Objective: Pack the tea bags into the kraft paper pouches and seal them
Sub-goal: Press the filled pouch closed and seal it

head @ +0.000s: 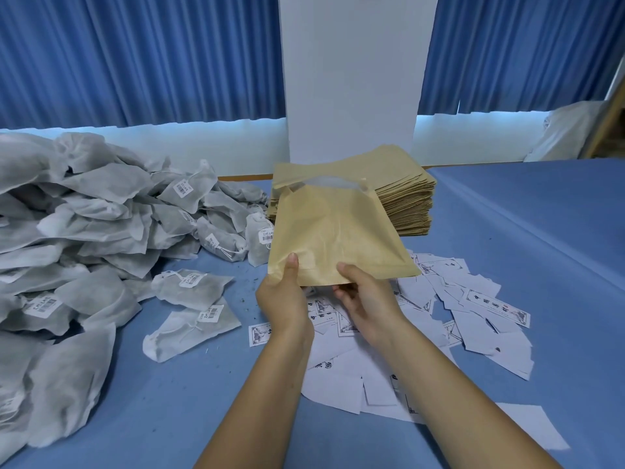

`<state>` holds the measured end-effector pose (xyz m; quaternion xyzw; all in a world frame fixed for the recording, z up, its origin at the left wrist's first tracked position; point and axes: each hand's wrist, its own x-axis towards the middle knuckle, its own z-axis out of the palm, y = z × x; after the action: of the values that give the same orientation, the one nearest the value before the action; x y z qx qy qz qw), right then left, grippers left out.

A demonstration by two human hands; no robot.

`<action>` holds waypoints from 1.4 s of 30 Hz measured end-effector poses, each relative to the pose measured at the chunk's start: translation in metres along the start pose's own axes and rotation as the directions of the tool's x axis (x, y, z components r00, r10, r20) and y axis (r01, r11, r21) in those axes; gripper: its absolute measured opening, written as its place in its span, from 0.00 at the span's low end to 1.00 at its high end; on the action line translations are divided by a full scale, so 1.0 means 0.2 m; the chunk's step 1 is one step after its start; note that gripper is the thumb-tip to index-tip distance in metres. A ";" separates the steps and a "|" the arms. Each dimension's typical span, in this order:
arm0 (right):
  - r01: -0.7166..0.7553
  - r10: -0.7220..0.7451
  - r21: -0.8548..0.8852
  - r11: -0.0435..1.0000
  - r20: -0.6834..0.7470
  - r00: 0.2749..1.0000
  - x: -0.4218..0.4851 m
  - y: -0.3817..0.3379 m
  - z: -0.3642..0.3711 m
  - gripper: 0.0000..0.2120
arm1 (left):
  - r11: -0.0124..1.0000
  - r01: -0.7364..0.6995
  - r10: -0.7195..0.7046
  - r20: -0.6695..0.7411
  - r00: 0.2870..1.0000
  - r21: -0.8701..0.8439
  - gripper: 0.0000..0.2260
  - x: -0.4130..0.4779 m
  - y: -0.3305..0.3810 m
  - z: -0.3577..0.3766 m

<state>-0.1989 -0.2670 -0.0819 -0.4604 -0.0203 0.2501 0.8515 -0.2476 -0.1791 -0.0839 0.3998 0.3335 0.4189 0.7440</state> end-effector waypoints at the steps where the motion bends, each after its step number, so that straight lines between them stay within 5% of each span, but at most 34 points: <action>1: 0.030 -0.030 -0.002 1.000 -0.029 0.999 0.00 -0.01 -0.01 0.09 | 1.000 -0.006 0.005 -0.025 1.000 -0.017 0.05 0.01 0.01 -0.01; 4: 0.071 -0.071 0.003 0.997 -0.037 0.997 0.00 -0.03 -0.01 0.12 | 0.997 0.002 -0.006 -0.052 0.999 -0.081 0.04 0.00 0.00 0.00; 9: 0.017 -0.016 -0.022 1.000 0.035 0.999 0.00 -0.05 -0.03 0.10 | 0.997 0.067 -0.075 0.233 0.970 0.042 0.11 -0.07 -0.08 0.03; 15: 0.025 -0.025 -0.020 0.999 -0.007 1.000 0.02 -0.07 -0.03 0.07 | 0.995 0.031 -0.041 0.100 0.994 0.096 0.07 -0.03 -0.05 0.01; 20: 0.025 -0.024 -0.069 0.997 0.019 1.000 0.02 -0.09 -0.04 0.06 | 0.993 0.104 -0.097 0.109 0.989 -0.062 0.01 -0.04 -0.04 0.02; 27: 0.054 -0.059 -0.169 0.984 -0.023 0.998 0.03 -0.09 -0.05 0.04 | 0.991 0.099 -0.094 0.064 0.994 -0.093 0.03 -0.02 -0.02 0.01; 38: 0.065 -0.059 -0.153 0.986 0.038 0.997 0.03 -0.09 -0.03 0.11 | 0.983 0.181 -0.183 0.227 0.957 0.030 0.10 -0.05 -0.01 0.03; 42: 0.007 -0.007 -0.116 0.993 -0.003 1.000 0.04 -0.09 -0.05 0.09 | 0.985 0.162 -0.155 0.111 0.982 -0.058 0.07 0.02 0.06 -0.02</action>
<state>-0.1819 -0.2788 -0.0748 -0.5096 -0.0349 0.2446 0.8242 -0.2526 -0.1699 -0.0761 0.3687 0.3103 0.3471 0.8045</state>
